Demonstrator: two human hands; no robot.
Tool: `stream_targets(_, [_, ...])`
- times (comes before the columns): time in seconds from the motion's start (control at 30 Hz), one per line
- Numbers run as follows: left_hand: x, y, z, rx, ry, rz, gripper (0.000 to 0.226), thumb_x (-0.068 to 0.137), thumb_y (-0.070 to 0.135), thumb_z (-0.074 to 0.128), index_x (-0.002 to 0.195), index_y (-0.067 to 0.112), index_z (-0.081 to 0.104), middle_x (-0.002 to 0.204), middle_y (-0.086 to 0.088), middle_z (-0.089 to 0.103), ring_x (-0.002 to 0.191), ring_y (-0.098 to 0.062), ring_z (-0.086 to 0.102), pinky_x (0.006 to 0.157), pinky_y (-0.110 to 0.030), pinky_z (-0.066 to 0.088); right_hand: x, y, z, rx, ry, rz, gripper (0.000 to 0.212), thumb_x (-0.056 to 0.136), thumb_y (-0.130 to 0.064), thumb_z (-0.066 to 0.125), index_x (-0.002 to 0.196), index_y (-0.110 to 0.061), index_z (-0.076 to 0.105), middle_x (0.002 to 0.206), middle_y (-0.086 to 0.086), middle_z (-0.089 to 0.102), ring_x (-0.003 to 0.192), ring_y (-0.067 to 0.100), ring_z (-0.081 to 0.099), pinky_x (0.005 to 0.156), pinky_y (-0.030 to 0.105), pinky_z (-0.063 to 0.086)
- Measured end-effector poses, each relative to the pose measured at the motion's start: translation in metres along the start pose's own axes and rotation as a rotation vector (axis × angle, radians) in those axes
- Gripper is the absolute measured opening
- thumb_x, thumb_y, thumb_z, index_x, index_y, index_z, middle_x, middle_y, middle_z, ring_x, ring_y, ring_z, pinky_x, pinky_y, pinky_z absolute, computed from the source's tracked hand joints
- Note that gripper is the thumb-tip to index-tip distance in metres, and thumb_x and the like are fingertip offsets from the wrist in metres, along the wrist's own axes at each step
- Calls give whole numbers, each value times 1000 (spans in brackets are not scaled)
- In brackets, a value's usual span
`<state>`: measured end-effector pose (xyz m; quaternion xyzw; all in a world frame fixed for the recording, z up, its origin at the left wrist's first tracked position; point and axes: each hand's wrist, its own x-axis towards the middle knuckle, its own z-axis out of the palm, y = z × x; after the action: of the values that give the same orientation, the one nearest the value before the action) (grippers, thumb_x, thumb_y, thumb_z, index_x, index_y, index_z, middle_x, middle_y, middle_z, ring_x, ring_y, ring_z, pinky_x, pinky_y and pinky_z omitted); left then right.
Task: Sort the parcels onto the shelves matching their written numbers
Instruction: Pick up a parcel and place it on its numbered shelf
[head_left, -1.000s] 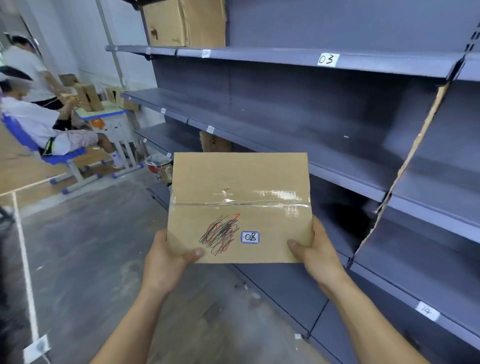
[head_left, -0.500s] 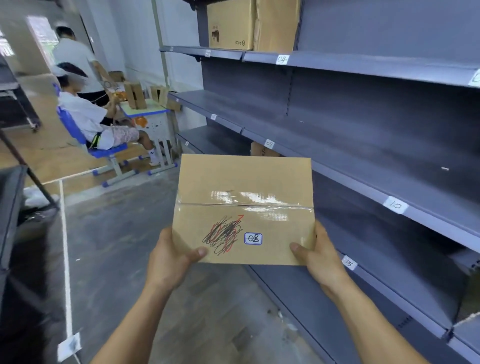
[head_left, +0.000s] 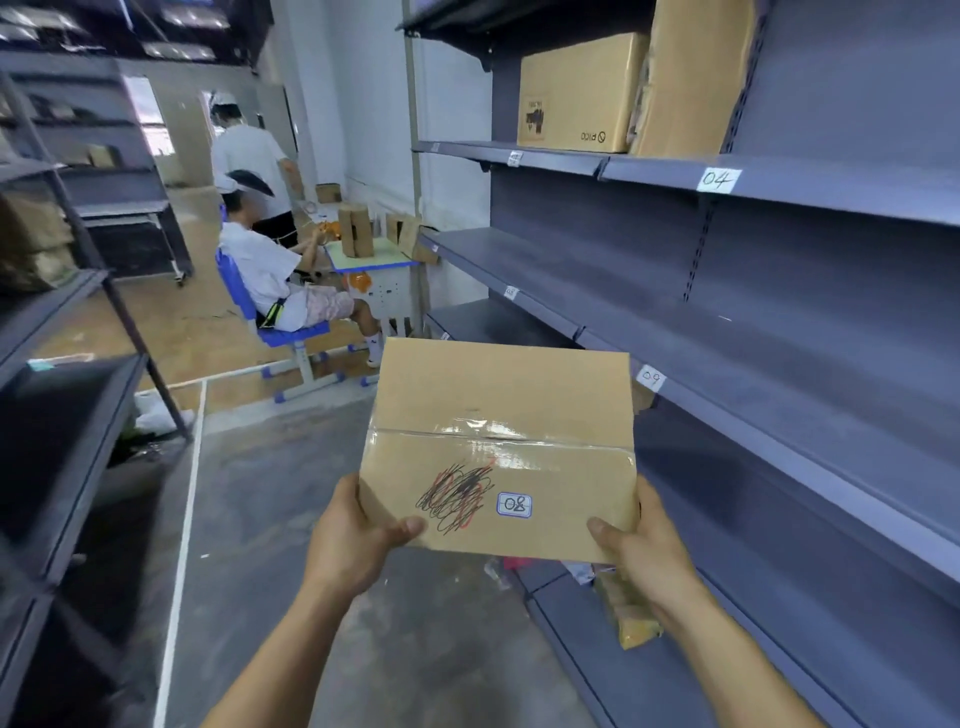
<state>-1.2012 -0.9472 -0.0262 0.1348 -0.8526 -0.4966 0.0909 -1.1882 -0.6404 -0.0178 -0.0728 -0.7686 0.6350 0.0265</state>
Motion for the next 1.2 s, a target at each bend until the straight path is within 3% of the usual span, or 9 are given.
stream_targets(0.17, [72, 13, 3, -9, 39, 3, 67, 63, 33, 92, 117, 22, 53, 103, 7, 69, 92, -16, 63, 76, -36, 51, 81, -22, 25, -19, -24, -34, 51, 93, 0, 64, 124, -36, 46, 115, -16, 63, 100, -7, 57, 77, 21, 46])
stream_targets(0.43, [167, 13, -3, 8, 53, -4, 67, 62, 31, 93, 116, 21, 54, 104, 6, 69, 94, -20, 64, 77, -37, 51, 169, -34, 70, -3, -40, -32, 53, 91, 1, 64, 130, -31, 48, 113, -12, 65, 106, 4, 61, 79, 24, 48])
stream_targets(0.6, [235, -2, -12, 1, 7, 13, 69, 61, 30, 94, 117, 21, 55, 102, 6, 70, 93, -18, 65, 80, -40, 53, 213, -33, 112, -1, -7, -19, 55, 91, 0, 65, 130, -36, 47, 114, -16, 65, 105, 0, 61, 81, 25, 49])
stream_targets(0.73, [303, -20, -22, -31, -71, 21, 64, 61, 25, 95, 111, 19, 56, 93, 7, 73, 79, -2, 69, 68, -29, 51, 245, -31, 157, 1, 68, -19, 55, 89, 1, 66, 123, -39, 52, 111, -17, 68, 100, -3, 64, 84, 26, 51])
stream_targets(0.87, [374, -42, -33, -18, -137, 30, 73, 47, 49, 94, 106, 28, 56, 85, 9, 69, 84, -20, 71, 74, -48, 58, 269, -36, 200, -14, 155, 6, 53, 87, -2, 68, 130, -30, 54, 115, -12, 69, 110, 10, 64, 90, 33, 51])
stream_targets(0.93, [398, -41, -42, 9, -177, 64, 65, 53, 44, 94, 98, 21, 52, 76, 9, 60, 77, -20, 64, 67, -39, 52, 277, -39, 219, -44, 195, 20, 55, 82, -9, 71, 130, -30, 54, 115, -10, 69, 111, 15, 65, 96, 45, 52])
stream_targets(1.0, [416, -35, -50, 21, -204, 104, 57, 63, 32, 92, 98, 20, 48, 76, 10, 56, 74, -17, 55, 61, -33, 40, 284, -39, 236, -45, 223, 26, 54, 78, -14, 71, 127, -30, 56, 114, -9, 71, 108, 16, 67, 95, 48, 53])
stream_targets(1.1, [440, -34, -53, 44, -275, 123, 56, 69, 27, 89, 110, 22, 51, 93, 7, 68, 88, -17, 61, 67, -30, 43, 290, -37, 254, -28, 276, 69, 52, 84, -7, 71, 129, -29, 56, 115, -10, 71, 108, 14, 67, 96, 44, 53])
stream_targets(1.2, [459, -25, -52, 40, -346, 181, 45, 73, 15, 87, 92, 31, 50, 88, 16, 65, 83, -7, 60, 66, -22, 44, 295, -33, 262, -20, 332, 115, 54, 86, -7, 71, 131, -29, 53, 113, -11, 71, 107, 14, 67, 97, 48, 53])
